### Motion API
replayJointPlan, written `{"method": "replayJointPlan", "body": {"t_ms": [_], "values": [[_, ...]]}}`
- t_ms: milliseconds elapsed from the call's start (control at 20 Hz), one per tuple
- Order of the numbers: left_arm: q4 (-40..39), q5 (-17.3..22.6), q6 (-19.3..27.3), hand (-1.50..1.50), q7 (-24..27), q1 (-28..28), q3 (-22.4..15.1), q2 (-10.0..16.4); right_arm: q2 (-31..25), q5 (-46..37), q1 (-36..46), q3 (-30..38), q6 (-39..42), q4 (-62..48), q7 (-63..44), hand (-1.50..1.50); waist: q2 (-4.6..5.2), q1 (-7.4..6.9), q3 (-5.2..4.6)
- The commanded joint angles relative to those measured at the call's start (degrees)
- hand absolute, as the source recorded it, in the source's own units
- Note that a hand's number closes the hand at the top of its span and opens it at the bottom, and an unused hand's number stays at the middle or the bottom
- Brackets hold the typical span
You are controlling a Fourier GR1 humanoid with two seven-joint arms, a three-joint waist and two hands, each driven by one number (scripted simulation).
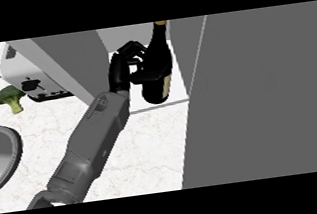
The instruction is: Pick up the wine, place it into the cabinet and close the cabinet
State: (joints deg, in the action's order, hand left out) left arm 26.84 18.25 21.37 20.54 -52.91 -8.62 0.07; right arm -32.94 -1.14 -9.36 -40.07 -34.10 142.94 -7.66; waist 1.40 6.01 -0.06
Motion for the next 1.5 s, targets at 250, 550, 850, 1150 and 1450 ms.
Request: {"method": "replayJointPlan", "body": {"t_ms": [250, 550, 850, 1150, 1450], "values": [[-10.92, 0.71, 1.26, 1.50, 4.36, -7.13, 4.55, 1.17, -0.49, 2.14, -3.59, -2.31, 1.06, 7.49, -0.78, -1.50, 0.42, 1.14, -0.05], [-15.28, -1.85, 2.59, -1.50, 6.89, -9.66, 3.60, 2.55, -0.79, 3.55, -3.60, -0.48, 2.03, 7.60, 0.59, -1.50, 0.64, 1.08, 0.00], [-18.55, -3.32, 6.69, -1.50, 10.03, -10.02, 3.56, 3.27, -1.35, 3.09, -5.09, -1.20, 2.65, 6.48, 2.34, -1.50, 0.76, 1.20, -0.02], [-19.66, -2.09, 6.38, -1.50, 8.90, -13.25, 5.41, 4.59, -1.56, 3.05, -5.74, -2.61, 3.49, 6.50, 4.04, -1.50, 0.99, 2.23, -0.07], [-17.21, 0.85, -4.00, -1.50, 12.32, -14.01, 8.38, 4.01, -2.17, 3.07, -5.44, -0.65, 3.33, 6.48, 3.59, -1.50, 0.65, 0.57, -0.13]]}}
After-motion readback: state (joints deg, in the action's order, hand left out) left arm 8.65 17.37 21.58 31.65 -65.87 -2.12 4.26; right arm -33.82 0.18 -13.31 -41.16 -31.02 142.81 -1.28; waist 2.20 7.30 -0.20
